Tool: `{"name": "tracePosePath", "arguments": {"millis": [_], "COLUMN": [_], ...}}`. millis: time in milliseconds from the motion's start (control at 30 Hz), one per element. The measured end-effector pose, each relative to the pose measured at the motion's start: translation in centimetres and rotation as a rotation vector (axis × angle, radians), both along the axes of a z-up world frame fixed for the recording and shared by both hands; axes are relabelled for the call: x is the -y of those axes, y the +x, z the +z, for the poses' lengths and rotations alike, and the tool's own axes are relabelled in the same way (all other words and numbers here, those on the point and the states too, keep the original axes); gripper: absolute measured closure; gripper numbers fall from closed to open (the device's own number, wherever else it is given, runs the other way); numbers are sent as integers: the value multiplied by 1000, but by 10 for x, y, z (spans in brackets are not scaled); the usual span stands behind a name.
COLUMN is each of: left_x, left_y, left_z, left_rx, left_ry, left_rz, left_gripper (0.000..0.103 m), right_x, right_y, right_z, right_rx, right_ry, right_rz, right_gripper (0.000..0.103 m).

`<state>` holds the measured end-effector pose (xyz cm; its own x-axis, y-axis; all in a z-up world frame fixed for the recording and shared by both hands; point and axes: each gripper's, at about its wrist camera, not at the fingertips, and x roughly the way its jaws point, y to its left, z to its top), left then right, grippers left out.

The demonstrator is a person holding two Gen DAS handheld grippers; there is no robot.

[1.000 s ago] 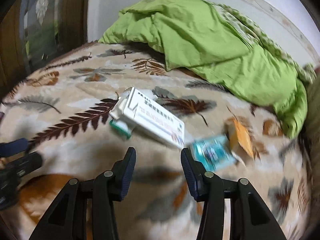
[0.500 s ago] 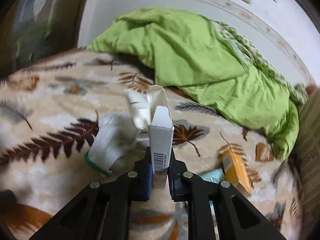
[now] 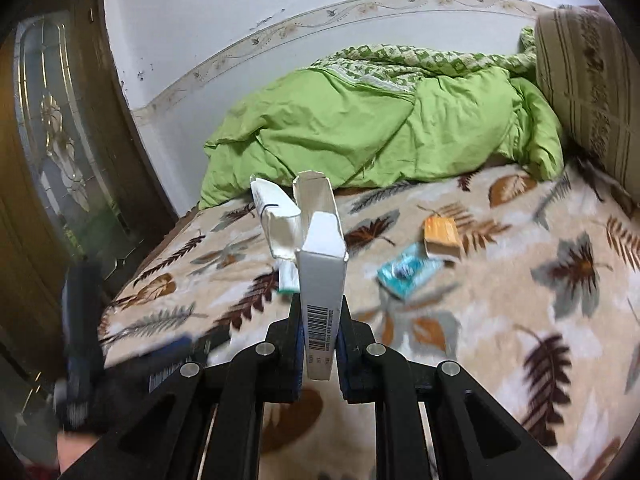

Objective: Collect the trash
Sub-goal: 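Grasp the white medicine box with the right tool while the left tool approaches the glove, then grasp the white knit glove by its green cuff with the left tool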

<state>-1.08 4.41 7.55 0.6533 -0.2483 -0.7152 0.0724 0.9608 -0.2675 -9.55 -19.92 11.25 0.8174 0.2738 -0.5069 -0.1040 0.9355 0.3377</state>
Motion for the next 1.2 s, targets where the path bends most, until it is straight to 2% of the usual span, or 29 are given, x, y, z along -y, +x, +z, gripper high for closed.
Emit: {"name": "tracePosePath", "arguments": {"millis": [133,267,367,467,533,567,600,633,667,833,1033,1200], "left_x": [17,35,47,54,54,53,51,48,46,37,36,34], "left_y": [40,86,123,144,151,153,153,151,149,112,38,-35], "left_z": [2,1,-16,-35,-47,-51,-51,-49,-47,-28,2,19], "left_rx": [-27,-27,-81,-118,-134,-138,-130,-121,-116,-75,-6,44], "left_ry": [9,56,84,124,131,132,130,119,109,86,97,102], "left_rz": [-44,-73,-70,-70,-65,-60,-58,-60,-63,-87,-130,-163], "left_gripper": [43,42,42,42,56,69,72,76,86,87,87,87], "right_x": [14,18,17,17,18,19,19,20,21,20,23,20], "right_y": [-1,1,3,3,4,5,5,6,7,5,-1,-28], "right_z": [-4,-7,-10,-10,-10,-11,-12,-12,-13,-12,-13,-17], "right_rx": [-9,-18,-25,-20,-22,-25,-29,-33,-38,-33,-53,-73], "right_ry": [40,66,81,78,79,80,82,85,89,75,87,59], "right_rz": [-20,-23,-10,-4,-5,-7,-9,-10,-11,-15,-8,31], "right_gripper": [89,89,89,89,89,89,89,89,89,89,89,89]}}
